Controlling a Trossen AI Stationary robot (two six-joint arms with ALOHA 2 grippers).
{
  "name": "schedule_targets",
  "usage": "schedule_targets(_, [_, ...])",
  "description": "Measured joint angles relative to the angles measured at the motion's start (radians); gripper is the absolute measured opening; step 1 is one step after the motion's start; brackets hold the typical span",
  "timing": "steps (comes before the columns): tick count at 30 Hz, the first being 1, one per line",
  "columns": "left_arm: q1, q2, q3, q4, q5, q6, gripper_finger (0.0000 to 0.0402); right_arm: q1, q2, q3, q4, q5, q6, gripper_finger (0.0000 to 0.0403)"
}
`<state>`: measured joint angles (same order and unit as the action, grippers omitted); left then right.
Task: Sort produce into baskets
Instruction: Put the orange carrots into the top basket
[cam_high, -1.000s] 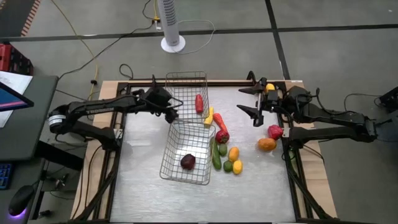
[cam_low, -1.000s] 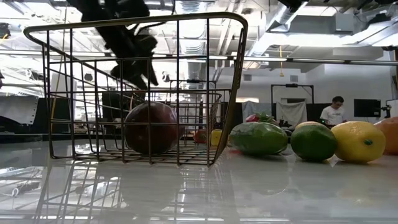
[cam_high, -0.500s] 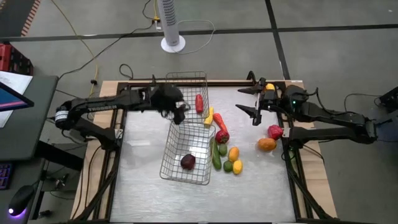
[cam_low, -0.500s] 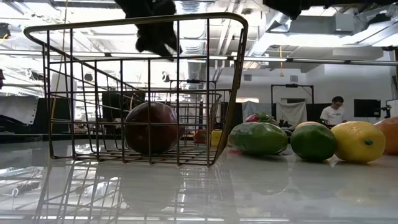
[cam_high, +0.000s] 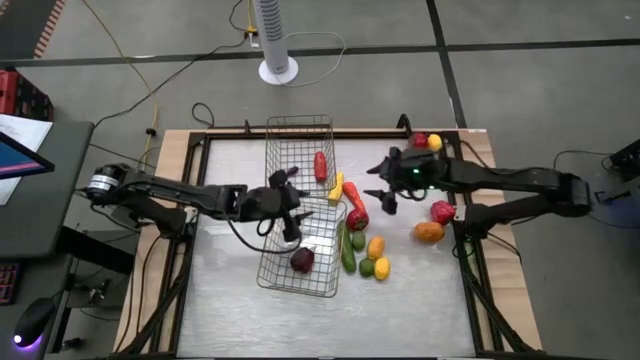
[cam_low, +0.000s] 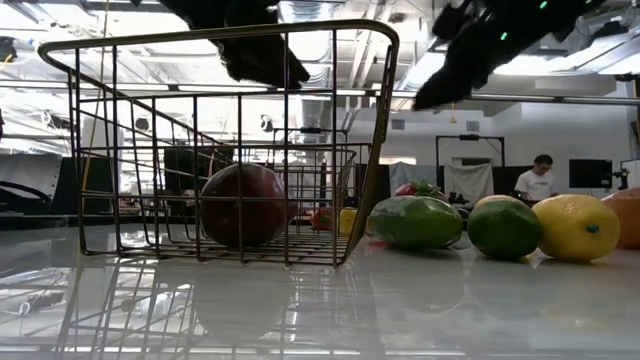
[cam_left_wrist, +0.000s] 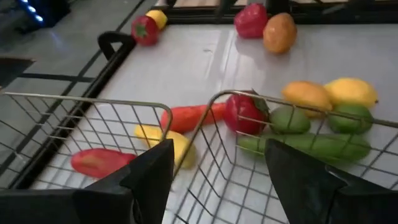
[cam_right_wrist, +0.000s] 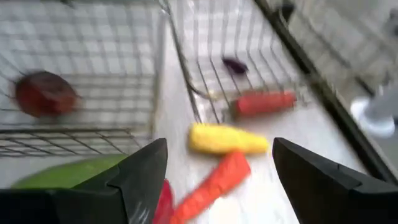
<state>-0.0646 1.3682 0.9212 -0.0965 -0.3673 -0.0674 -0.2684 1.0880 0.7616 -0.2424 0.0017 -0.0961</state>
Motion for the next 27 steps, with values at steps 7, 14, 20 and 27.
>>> schedule_targets(7, [-0.037, -0.072, -0.041, 0.001, -0.046, 0.026, 0.0239, -0.029, 0.118, 0.016, -0.109, -0.002, 0.036, 0.0333])
schedule_targets(14, [-0.067, -0.181, -0.042, 0.082, -0.165, 0.141, 0.0239, 0.062, 0.211, 0.054, -0.090, 0.049, 0.089, 0.0334])
schedule_targets(20, [-0.067, -0.244, -0.042, 0.158, -0.149, 0.187, 0.0239, 0.143, 0.296, 0.055, 0.047, 0.098, 0.108, 0.0330])
schedule_targets(27, [-0.067, -0.271, -0.042, 0.163, -0.144, 0.204, 0.0239, 0.150, 0.405, 0.137, 0.114, 0.104, 0.122, 0.0329])
